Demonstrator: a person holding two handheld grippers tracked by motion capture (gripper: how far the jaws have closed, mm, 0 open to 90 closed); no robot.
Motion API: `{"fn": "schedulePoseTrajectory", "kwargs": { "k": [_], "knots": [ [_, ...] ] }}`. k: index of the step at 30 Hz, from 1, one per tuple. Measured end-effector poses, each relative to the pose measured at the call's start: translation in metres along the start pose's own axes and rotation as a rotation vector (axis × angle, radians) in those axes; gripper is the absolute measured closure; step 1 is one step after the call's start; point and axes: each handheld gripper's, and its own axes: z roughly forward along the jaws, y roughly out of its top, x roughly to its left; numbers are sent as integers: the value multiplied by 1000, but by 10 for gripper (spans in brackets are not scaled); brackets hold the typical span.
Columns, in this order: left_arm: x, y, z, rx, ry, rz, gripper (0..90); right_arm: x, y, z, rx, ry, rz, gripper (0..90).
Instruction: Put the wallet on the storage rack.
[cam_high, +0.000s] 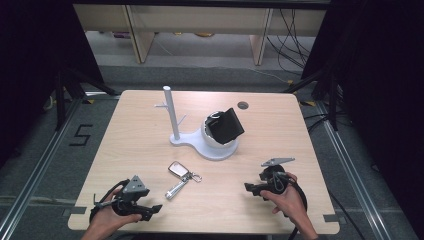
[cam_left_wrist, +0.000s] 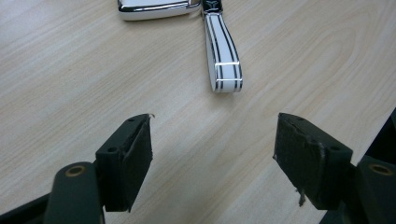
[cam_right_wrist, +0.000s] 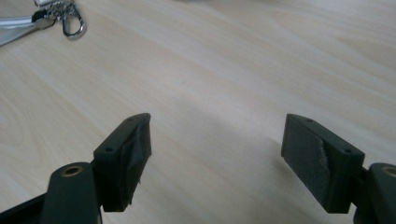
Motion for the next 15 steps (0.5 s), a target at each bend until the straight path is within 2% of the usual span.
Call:
{"fn": "schedulePoseTrajectory", "kwargs": {
  "k": [1,2,3,4,5,7,8,10,13,14,15],
  "knots": [
    [1,0,0,3,8,2,273,0,0,0,0,0,0,249],
    [1,0,0,-3,2,-9,272,2,-3,0,4,-22,15,242],
    [2,0,-1,5,-3,6,272,5,-6,0,-8,-30,20,240],
    [2,0,-1,3,1,0,272,6,-8,1,-19,-26,10,239],
    [2,0,0,4,2,-5,272,7,-10,0,15,-8,6,237],
    [3,1,0,9,3,-1,272,10,-14,0,17,-4,-15,232],
    [3,0,0,-2,3,-8,272,14,-17,0,10,-32,-20,224],
    [3,1,0,3,10,-11,270,17,-20,-1,-6,-29,-26,218],
    [4,1,-1,6,6,-11,266,20,-22,-2,-8,-22,-19,217],
    [4,0,-1,2,5,-11,263,21,-23,-3,9,-22,-11,217],
    [3,0,-2,3,5,-24,262,22,-25,-2,-12,-18,-12,218]
  ]
}}
